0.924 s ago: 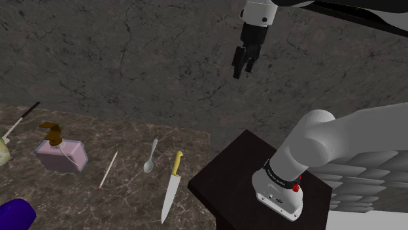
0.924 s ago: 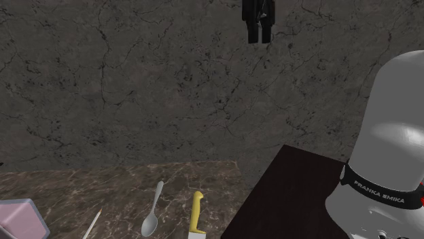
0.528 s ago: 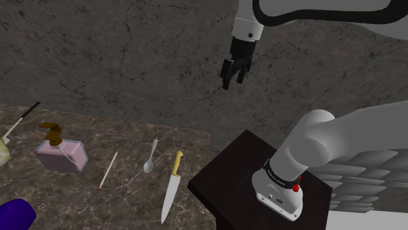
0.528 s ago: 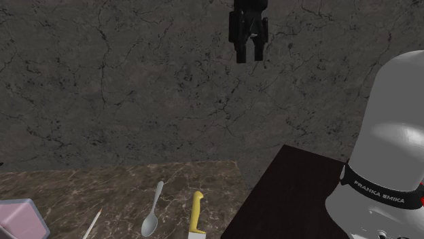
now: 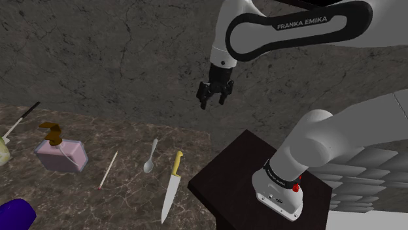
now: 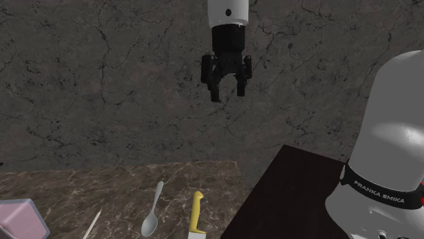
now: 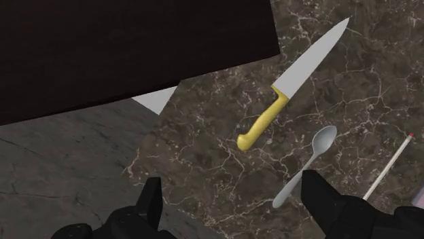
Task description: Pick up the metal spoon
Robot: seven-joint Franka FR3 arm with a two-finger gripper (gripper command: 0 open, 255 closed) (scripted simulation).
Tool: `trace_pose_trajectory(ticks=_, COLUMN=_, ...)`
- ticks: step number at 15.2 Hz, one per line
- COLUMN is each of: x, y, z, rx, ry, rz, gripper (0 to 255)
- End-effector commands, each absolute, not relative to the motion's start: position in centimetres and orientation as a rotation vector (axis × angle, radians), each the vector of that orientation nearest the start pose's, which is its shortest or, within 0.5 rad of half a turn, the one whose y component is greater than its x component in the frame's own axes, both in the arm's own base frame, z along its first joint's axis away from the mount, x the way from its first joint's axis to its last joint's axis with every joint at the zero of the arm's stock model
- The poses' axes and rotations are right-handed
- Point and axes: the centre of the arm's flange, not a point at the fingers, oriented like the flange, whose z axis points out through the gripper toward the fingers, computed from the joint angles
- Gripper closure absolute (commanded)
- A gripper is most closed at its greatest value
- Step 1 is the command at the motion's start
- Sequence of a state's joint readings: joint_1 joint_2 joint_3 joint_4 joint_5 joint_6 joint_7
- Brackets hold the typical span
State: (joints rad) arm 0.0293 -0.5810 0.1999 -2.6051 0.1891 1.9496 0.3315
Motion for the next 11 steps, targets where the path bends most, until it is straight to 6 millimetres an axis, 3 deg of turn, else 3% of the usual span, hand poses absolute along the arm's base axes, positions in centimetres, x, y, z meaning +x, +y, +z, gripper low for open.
trace_pose_trajectory(ticks=1, x=35.4, y=10.2, z=41.1, rx=-3.058, ry=0.406, rz=0.137, gripper=0)
trace_pose_trajectory(ticks=11, x=39.9, y=15.7, z=30.6, rx=-2.937, ry=0.730, rz=0.125, gripper=0)
